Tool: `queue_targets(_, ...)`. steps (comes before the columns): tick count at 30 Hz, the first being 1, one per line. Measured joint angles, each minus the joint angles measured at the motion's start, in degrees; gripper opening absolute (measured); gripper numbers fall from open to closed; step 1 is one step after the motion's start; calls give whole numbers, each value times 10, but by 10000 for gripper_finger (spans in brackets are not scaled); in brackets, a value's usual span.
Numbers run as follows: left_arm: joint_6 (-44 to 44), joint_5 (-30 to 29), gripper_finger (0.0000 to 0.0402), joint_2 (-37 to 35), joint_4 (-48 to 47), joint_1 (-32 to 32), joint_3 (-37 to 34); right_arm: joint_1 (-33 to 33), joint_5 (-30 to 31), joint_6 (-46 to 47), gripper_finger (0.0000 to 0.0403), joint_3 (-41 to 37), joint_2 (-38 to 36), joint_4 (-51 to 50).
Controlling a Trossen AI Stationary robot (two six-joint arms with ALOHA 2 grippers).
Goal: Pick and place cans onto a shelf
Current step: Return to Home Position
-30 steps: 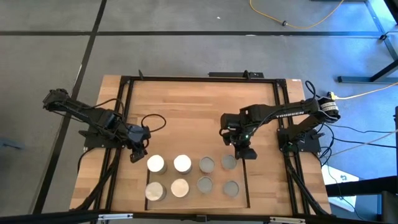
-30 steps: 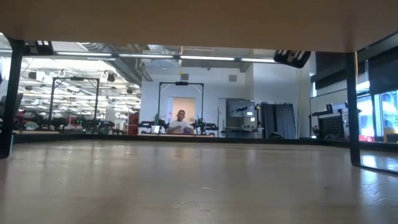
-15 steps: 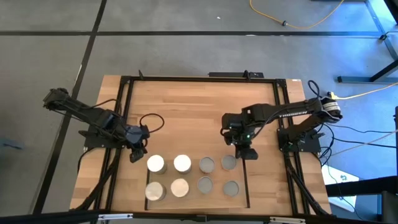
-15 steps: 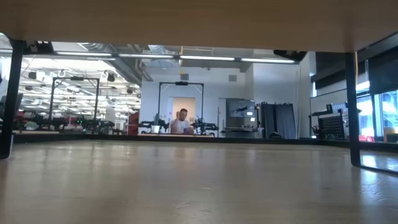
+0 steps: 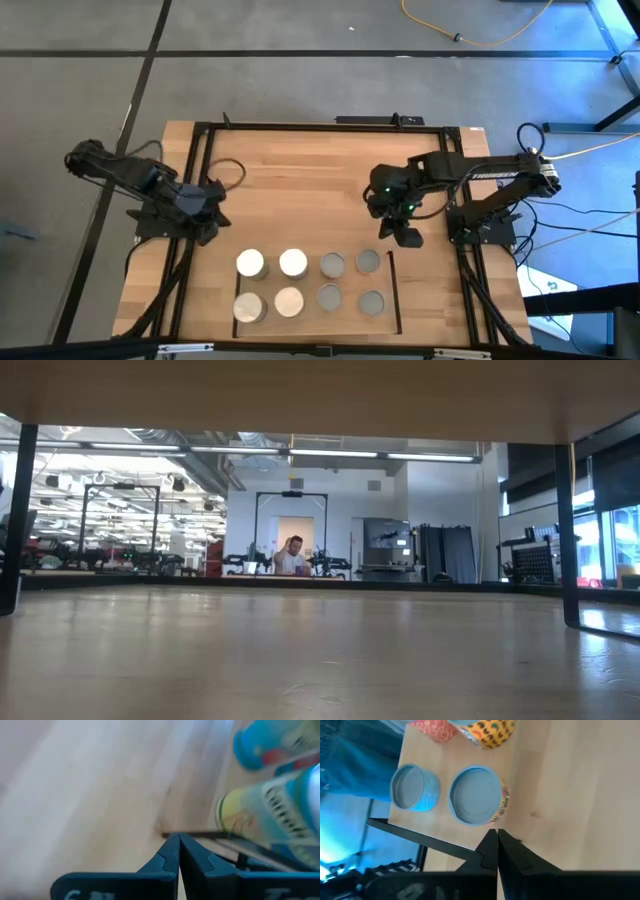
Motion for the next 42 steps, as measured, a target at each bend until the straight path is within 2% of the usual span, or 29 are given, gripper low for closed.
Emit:
queue_targets(5,47,-73,0,2,-33,0,85,0,46,0,3,43,-18,-37)
queue_targets(11,115,-160,0,3,-34,0,153,0,91,0,3,100,-39,-70)
queue_targets(15,168,-214,0,7,-23,0,200,0,161,-1,3,153,-54,-93)
queue_targets(19,266,-257,0,14,-6,0,253,-3,231,-13,3,203,-71,-110)
queue_targets(24,362,-292,0,24,-2,0,319,-19,308,-14,3,248,-104,-112)
queue_targets(27,413,-289,0,25,-3,0,351,-32,319,-28,3,262,-129,-112)
queue_targets(30,443,-263,0,19,-5,0,381,-44,326,-32,3,270,-157,-111)
queue_targets(37,493,-133,0,-33,-4,0,426,-58,338,-43,3,269,-232,-110)
queue_targets(42,517,-77,0,-93,-4,0,427,-58,330,-38,3,268,-279,-106)
